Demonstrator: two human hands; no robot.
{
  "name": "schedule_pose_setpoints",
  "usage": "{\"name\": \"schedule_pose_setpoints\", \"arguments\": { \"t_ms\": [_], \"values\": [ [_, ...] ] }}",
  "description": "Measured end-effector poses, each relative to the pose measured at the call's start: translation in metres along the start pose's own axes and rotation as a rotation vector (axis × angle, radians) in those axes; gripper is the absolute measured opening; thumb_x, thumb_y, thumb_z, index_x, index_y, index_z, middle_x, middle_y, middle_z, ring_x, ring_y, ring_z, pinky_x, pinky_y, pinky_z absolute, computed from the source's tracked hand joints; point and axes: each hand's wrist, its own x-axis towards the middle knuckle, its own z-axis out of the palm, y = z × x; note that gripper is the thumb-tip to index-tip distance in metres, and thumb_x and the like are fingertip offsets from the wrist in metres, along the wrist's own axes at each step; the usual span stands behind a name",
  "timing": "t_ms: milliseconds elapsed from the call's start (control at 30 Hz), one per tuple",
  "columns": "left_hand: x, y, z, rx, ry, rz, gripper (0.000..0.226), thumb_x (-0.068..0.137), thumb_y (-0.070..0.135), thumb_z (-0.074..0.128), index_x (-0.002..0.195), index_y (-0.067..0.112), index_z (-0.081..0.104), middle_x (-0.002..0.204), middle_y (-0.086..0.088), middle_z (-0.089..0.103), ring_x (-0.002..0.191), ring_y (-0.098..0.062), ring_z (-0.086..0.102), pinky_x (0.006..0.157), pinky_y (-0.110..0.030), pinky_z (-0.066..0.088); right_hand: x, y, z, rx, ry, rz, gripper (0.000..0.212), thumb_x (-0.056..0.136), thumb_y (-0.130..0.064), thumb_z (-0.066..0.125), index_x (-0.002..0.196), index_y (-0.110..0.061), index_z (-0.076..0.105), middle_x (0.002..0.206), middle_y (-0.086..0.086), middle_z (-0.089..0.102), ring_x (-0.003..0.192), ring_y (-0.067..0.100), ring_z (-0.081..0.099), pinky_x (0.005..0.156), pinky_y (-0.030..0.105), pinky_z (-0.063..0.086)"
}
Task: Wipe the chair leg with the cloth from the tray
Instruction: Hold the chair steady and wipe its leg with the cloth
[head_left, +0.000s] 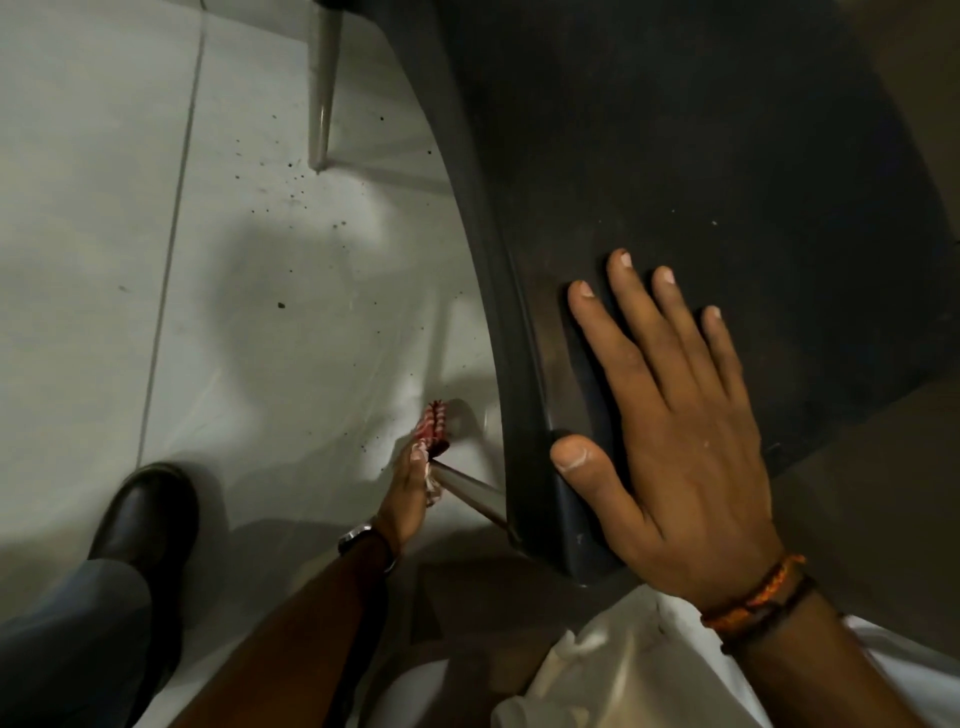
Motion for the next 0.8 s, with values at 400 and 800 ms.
{"name": "schedule_pose_setpoints", "arguments": {
  "t_ms": [400, 800],
  "values": [
    [-0.166, 0.147, 0.048, -0.381, -0.150, 0.192, 0.055, 0.103, 0.049, 0.044, 0.156, 0.038, 0.032, 0.162, 0.012, 0.040, 0.146, -0.004, 0.041, 0.114, -0.024, 0.042, -0.001, -0.001, -0.003, 0.006, -0.025, 0.016, 0.080, 0.104, -0.072, 0.016, 0.168, -0.025, 0.025, 0.179, 0.005, 0.019, 0.167, 0.028, 0.012, 0.129, 0.064, 0.014],
    [-0.014, 0.036, 0.001, -0.074, -0.027, -0.179, 0.038, 0.113, 0.023, 0.023, 0.131, 0.007, 0.052, 0.100, -0.028, 0.062, 0.081, -0.025, 0.056, 0.065, -0.029, 0.048, -0.001, -0.003, -0.003, 0.026, -0.010, 0.014, 0.079, 0.104, -0.072, 0.015, 0.168, -0.027, 0.026, 0.179, 0.002, 0.019, 0.167, 0.025, 0.012, 0.131, 0.060, 0.011]
  ]
}}
